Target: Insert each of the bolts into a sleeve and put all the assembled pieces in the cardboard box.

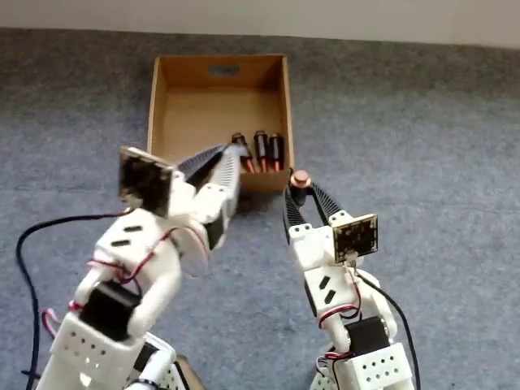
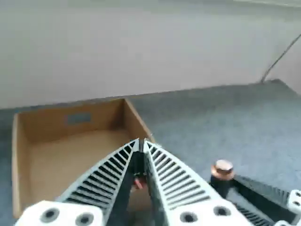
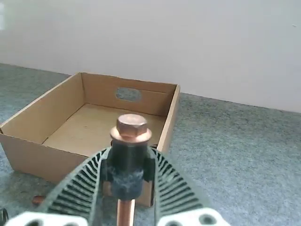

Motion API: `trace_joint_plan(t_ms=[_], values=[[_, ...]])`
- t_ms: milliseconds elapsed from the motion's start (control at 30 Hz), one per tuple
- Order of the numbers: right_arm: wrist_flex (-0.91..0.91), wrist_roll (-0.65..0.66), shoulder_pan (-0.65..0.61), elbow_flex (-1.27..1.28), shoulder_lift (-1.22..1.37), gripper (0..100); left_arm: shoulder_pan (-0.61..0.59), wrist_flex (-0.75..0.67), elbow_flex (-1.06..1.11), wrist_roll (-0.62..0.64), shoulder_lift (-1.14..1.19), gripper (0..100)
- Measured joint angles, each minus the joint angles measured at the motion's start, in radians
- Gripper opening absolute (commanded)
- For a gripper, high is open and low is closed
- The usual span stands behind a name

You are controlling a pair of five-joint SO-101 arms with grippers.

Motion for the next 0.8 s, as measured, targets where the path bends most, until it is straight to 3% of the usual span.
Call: trace_joint_plan(t_ms=[167,333,600,800], values=[[0.0,0.0,0.0,-0.005,0.0,0.5,-0.189,0.084,0.215,-0.041,-0.107,6],[0.074,0.069,0.002,-0.068,0.0,0.5,-0.371,0.097,0.466,-0.325,-0.215,6],[0.173,0.083,0.0,-0.407,0.021,0.5,-0.396,0.16,0.606,-0.324,-0.384,2],[0.187,0.078,0.0,-0.657,0.284,0.5,-0.396,0.245,0.612,-0.319,-0.43,1]])
